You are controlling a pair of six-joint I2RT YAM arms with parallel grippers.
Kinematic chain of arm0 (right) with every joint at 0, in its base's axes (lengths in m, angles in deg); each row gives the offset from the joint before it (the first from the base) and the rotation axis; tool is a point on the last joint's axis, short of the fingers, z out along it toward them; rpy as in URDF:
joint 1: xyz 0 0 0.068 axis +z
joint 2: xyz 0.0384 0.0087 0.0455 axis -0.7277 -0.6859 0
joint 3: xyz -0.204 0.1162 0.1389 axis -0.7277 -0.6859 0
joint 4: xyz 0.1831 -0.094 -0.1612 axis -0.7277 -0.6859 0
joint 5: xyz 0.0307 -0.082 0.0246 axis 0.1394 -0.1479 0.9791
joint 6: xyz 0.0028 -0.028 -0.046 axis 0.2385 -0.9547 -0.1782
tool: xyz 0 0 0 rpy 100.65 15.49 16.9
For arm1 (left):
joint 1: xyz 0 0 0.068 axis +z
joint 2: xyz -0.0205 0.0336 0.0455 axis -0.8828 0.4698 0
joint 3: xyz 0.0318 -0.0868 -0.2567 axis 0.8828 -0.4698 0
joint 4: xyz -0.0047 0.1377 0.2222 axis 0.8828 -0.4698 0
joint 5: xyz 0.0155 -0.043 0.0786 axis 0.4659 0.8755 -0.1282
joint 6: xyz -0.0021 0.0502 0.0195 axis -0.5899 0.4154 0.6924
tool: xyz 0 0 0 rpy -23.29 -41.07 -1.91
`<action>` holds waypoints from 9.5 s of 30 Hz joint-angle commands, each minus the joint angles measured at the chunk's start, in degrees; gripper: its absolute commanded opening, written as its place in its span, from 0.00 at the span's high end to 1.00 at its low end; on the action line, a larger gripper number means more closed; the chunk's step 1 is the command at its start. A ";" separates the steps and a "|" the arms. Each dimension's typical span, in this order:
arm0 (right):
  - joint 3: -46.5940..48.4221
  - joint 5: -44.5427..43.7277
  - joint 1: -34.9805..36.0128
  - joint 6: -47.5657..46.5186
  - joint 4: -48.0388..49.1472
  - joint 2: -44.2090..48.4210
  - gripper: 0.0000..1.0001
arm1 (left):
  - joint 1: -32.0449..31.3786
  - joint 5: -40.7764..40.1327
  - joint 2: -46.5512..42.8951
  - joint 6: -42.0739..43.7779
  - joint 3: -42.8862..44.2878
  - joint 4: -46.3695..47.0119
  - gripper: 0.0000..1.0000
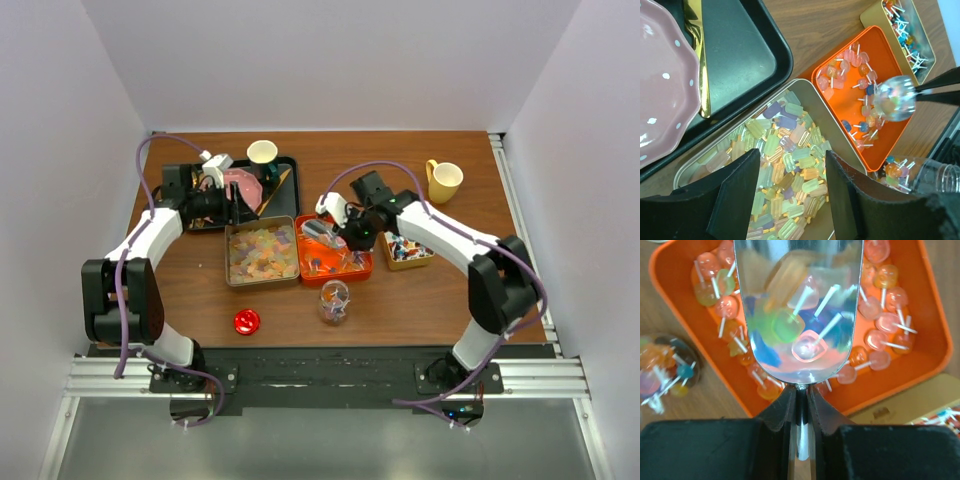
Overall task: Pack the candies
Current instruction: Scoop the fake candies from the storage box, then place the fake candies in the packing bottle, then move the storage box to the center of the board, then adjust the spatula, then scoop the fake candies from the storage box.
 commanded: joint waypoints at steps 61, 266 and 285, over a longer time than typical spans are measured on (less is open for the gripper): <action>11.41 -44.57 26.38 -37.67 -55.42 13.40 1.00 | 7.25 -33.14 -17.06 0.25 -10.05 0.39 0.29; 41.58 -47.12 9.24 -46.54 -42.33 -18.43 1.00 | -30.08 -32.18 -28.66 -9.42 -45.99 40.90 0.33; 31.18 -63.56 12.85 -51.38 -23.69 -20.00 1.00 | -36.17 -33.60 -16.63 -18.03 -51.71 59.79 0.27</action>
